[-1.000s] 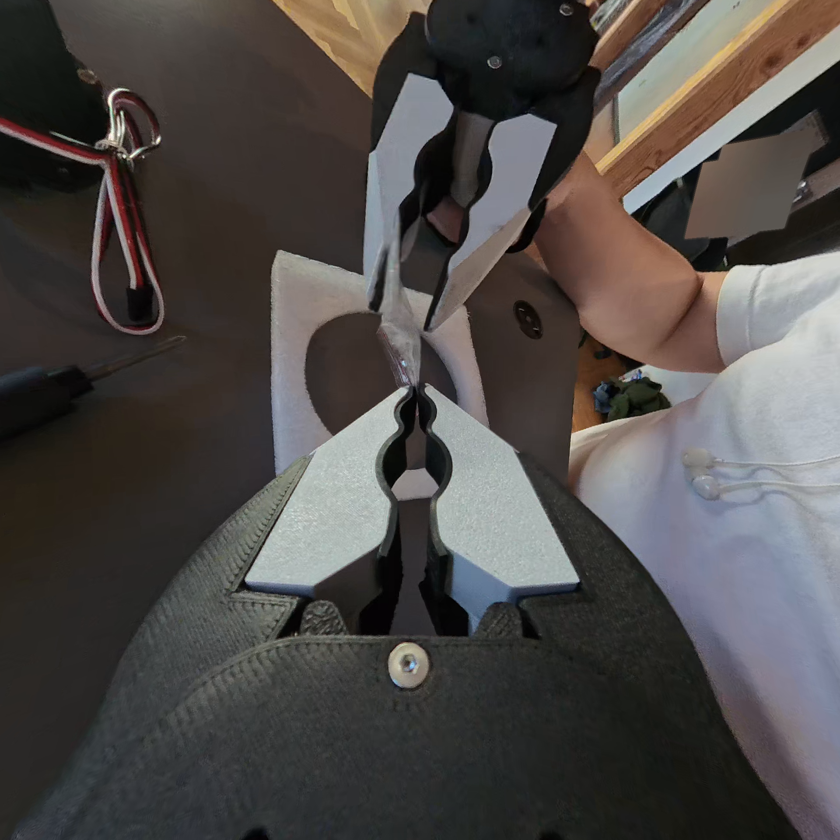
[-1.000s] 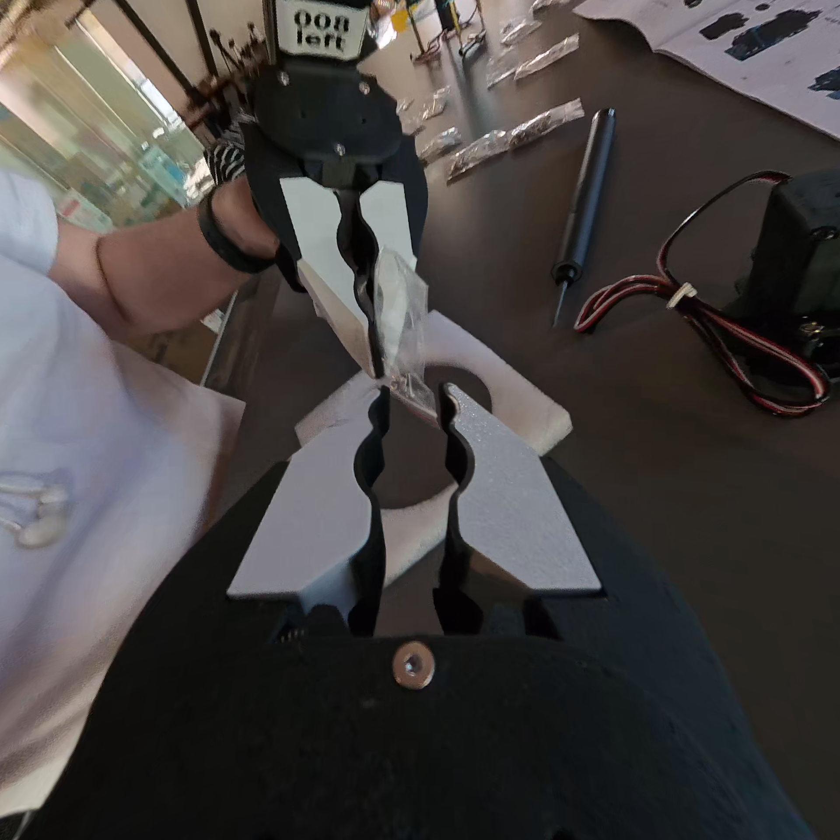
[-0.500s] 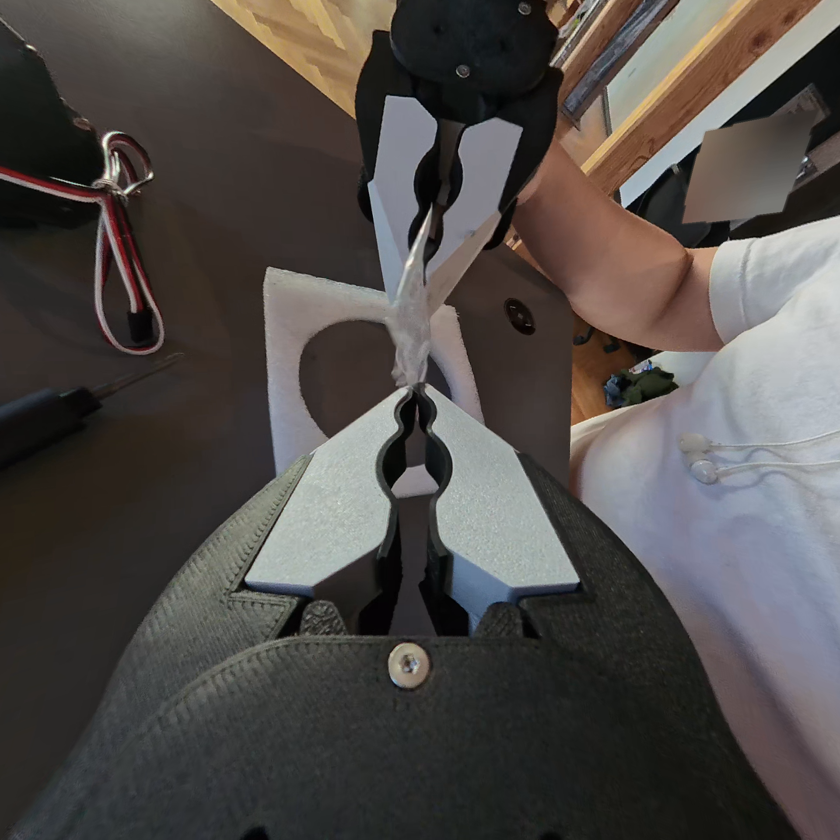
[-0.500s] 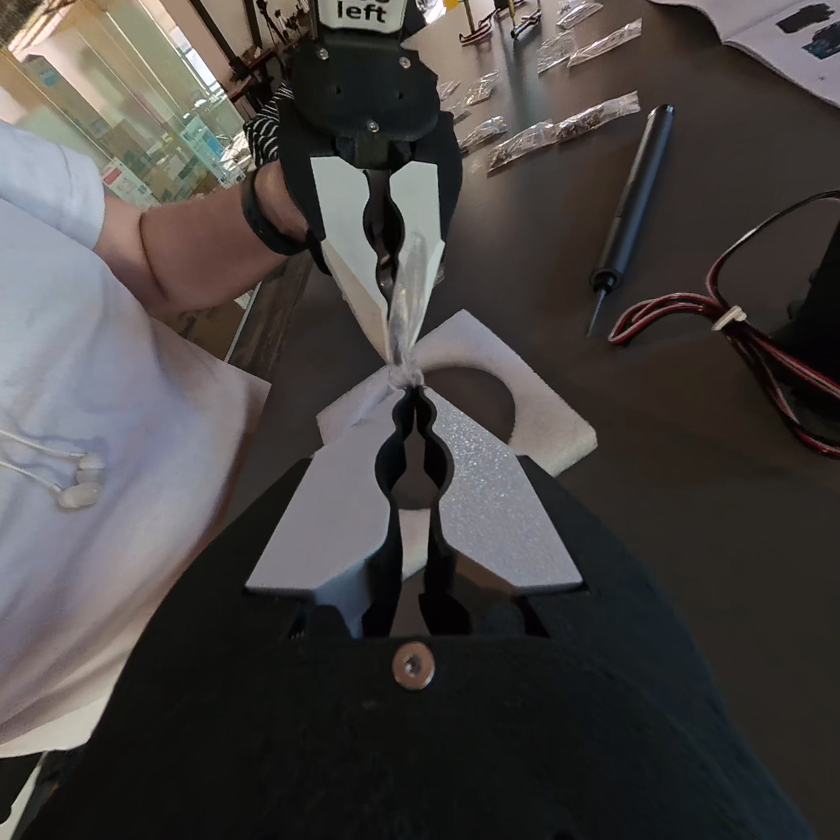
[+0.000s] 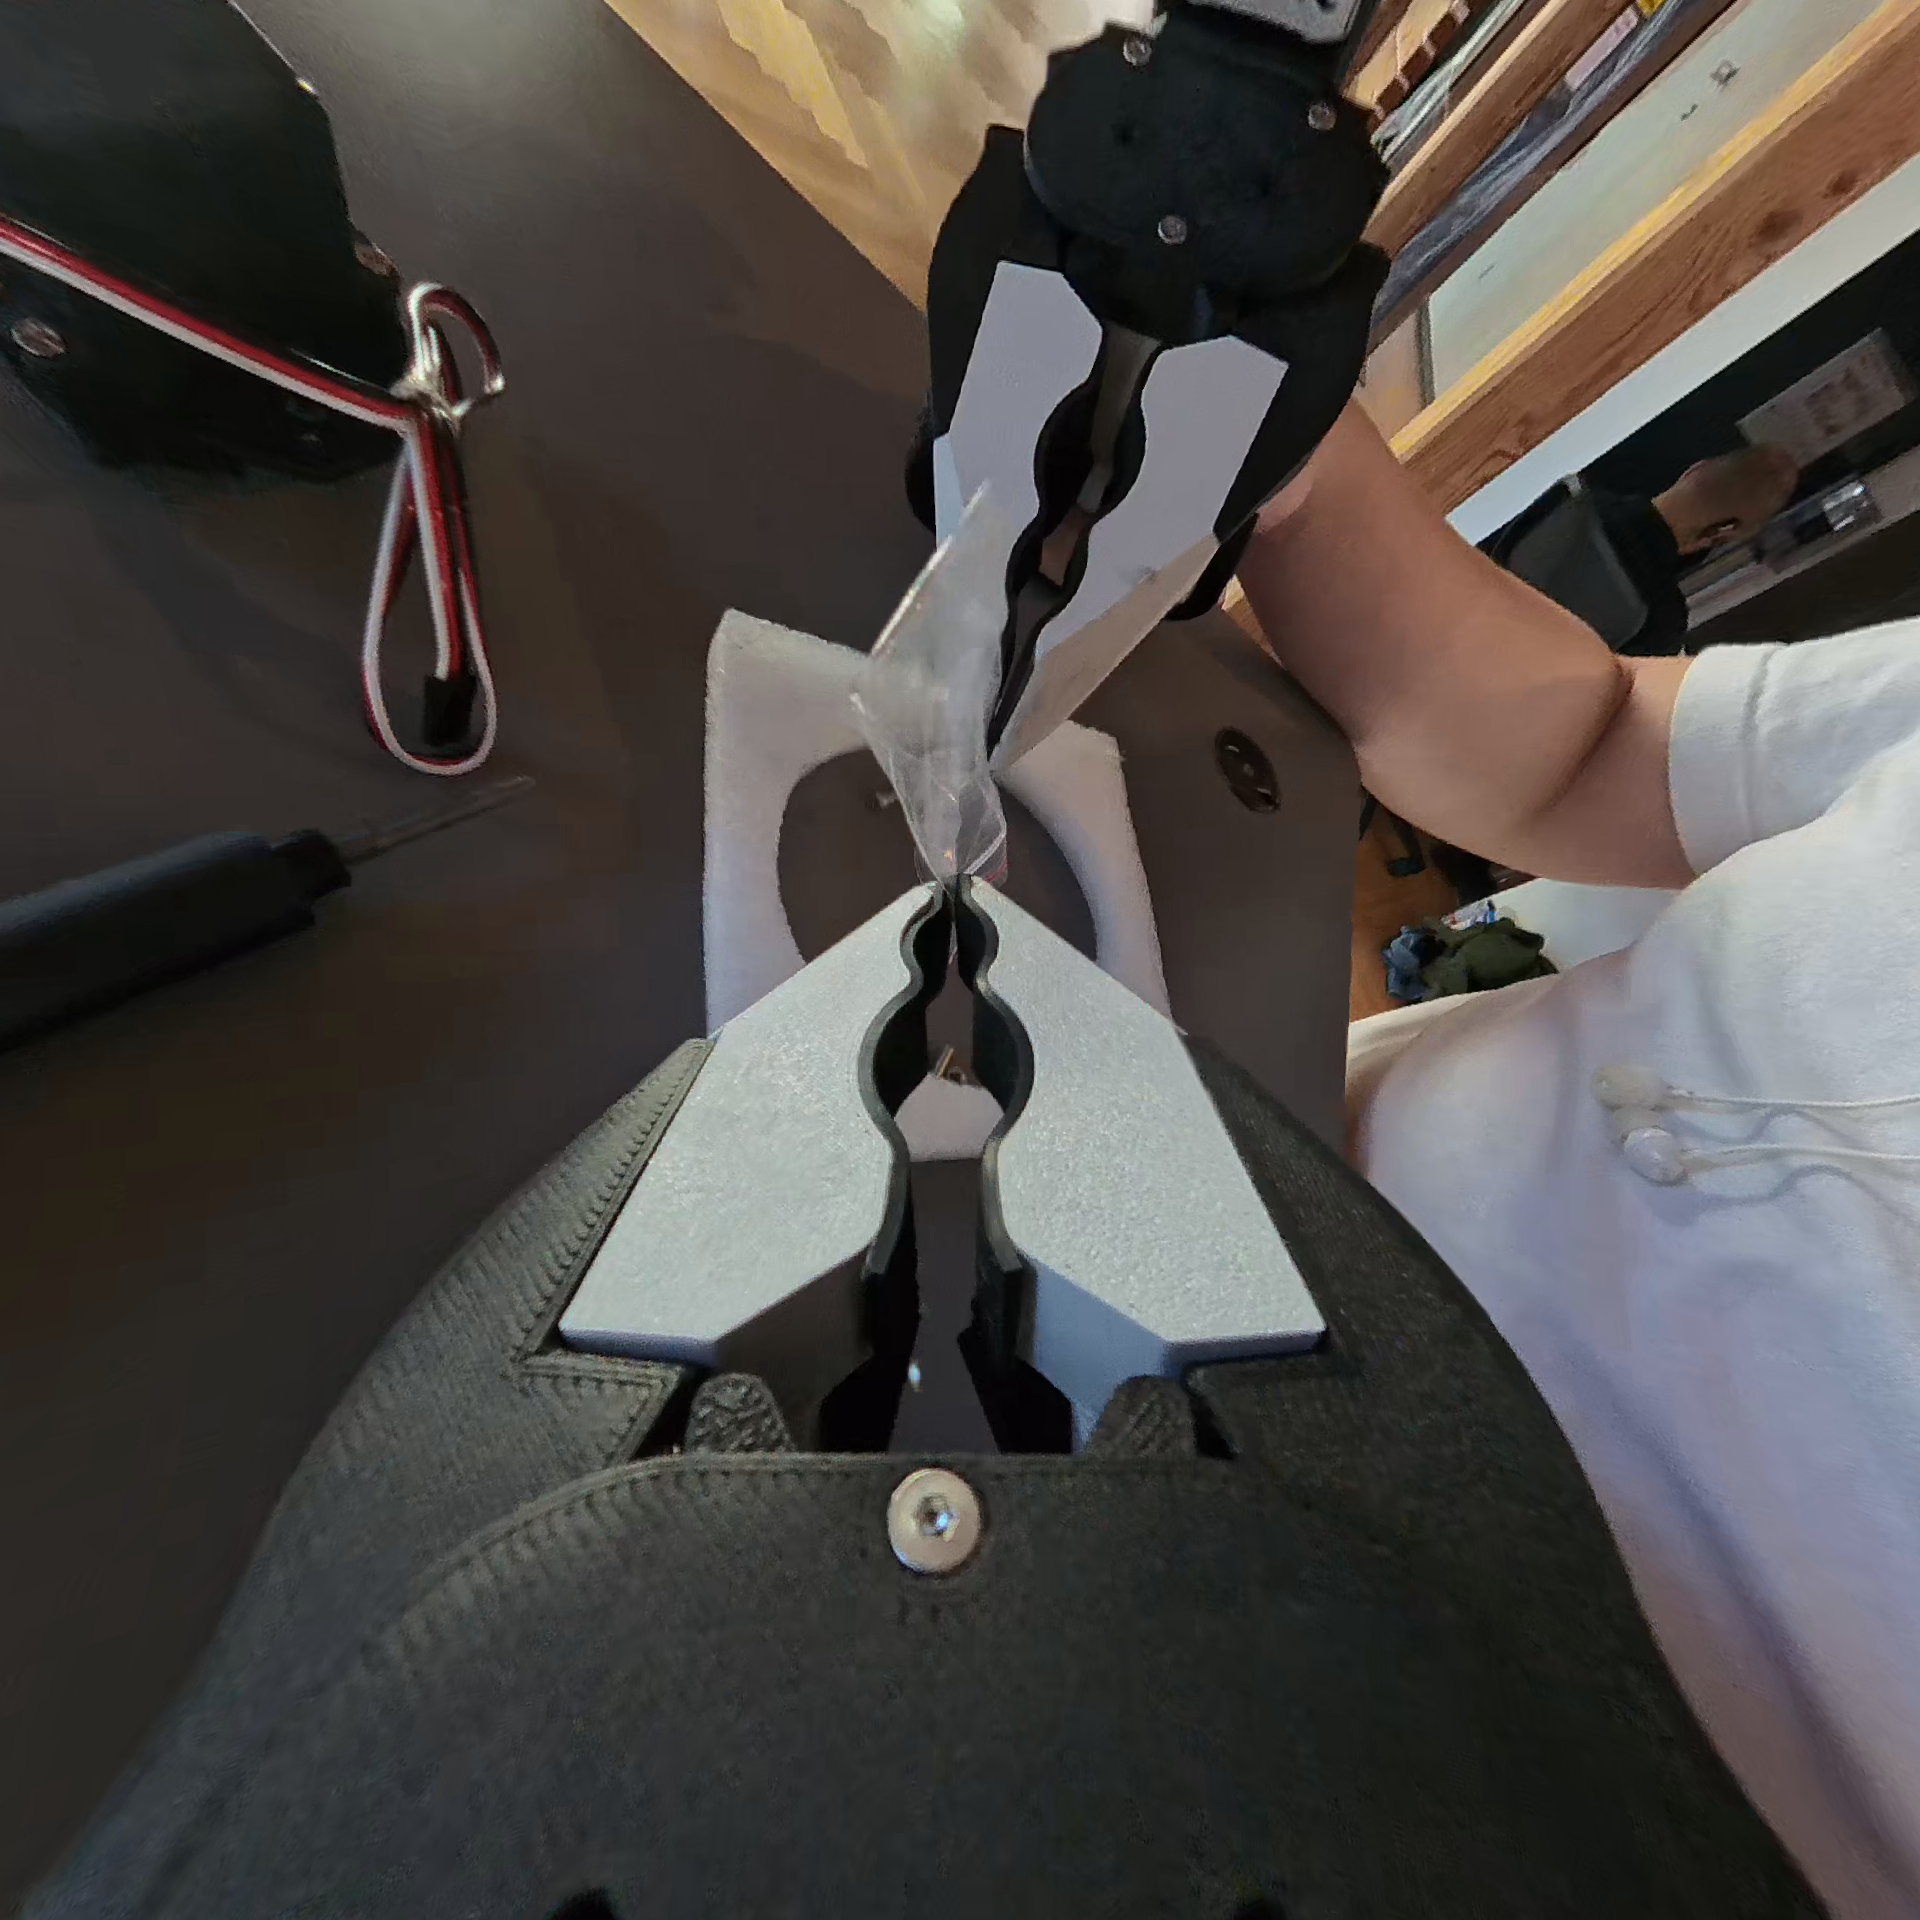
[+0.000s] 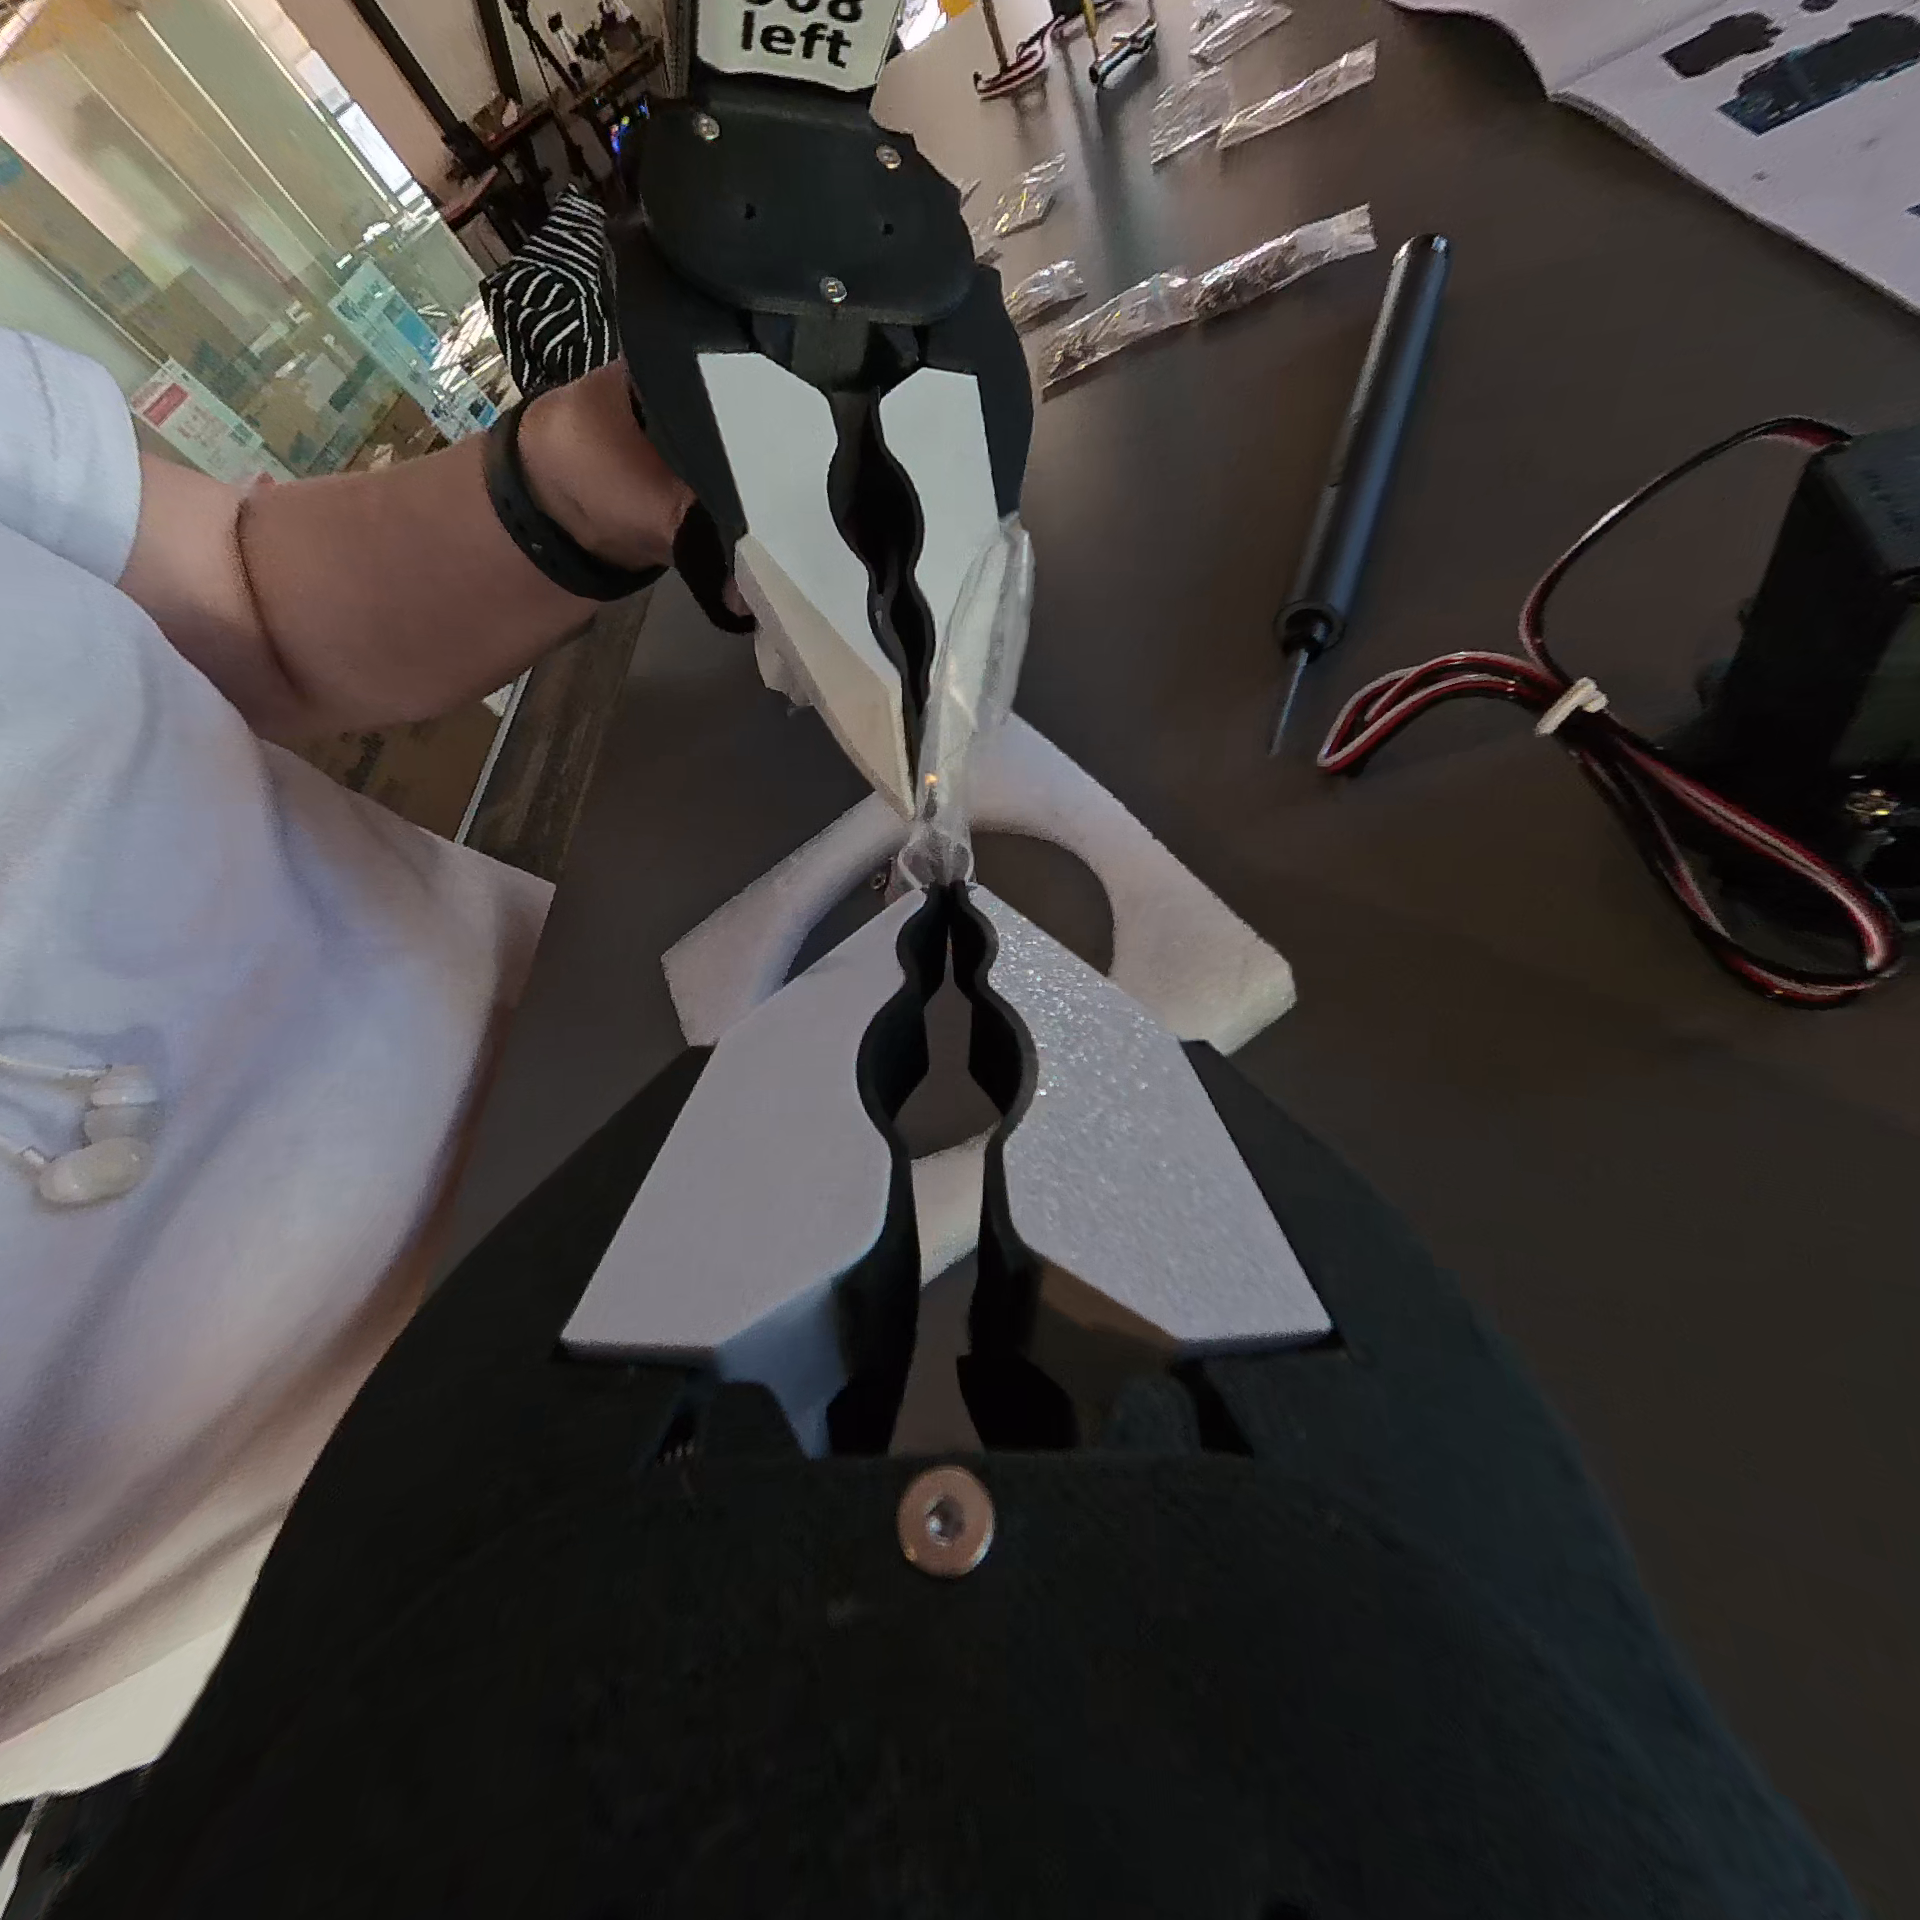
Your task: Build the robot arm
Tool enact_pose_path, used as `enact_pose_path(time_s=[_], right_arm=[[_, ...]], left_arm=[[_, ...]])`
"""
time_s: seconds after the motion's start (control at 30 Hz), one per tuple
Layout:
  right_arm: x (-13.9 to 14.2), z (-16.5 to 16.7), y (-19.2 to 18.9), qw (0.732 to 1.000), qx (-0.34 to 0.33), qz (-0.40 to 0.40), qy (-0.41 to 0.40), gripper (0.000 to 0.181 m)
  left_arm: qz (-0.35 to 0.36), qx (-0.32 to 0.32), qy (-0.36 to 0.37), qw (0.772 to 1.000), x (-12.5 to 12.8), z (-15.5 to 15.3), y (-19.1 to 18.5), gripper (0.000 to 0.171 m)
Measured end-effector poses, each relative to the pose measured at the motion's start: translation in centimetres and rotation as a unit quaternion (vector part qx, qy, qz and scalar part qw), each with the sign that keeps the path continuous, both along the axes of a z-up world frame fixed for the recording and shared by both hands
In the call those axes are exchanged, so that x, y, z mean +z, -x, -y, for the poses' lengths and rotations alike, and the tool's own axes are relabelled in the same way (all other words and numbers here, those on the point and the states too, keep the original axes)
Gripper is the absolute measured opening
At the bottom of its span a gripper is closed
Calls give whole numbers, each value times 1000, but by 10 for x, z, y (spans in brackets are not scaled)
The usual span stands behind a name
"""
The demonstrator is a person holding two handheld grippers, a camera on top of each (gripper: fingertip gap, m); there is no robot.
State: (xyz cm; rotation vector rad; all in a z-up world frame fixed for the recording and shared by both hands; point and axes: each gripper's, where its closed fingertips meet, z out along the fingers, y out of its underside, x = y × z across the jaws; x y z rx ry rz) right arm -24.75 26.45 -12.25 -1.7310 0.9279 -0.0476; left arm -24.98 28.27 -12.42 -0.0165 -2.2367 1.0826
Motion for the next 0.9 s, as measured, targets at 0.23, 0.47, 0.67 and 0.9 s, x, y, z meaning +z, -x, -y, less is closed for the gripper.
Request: enact_pose_path(time_s=[0.23, 0.47, 0.67, 0.9], right_arm=[[4, 6, -6, 1000, -26, 12, -14, 0], [6, 12, -1, 998, -61, 12, -20, 0], [10, 10, 3, 997, -67, 15, -30, 0], [13, 7, 3, 997, -68, 24, -27, 0]], left_arm=[[-7, 61, 32, 998, 16, -10, -34, 20], [101, 177, 67, 977, 19, -121, -59, 26], [224, 112, 30, 968, -8, -129, -25, 21], [255, 91, 24, 962, -25, -124, -23, 10]])
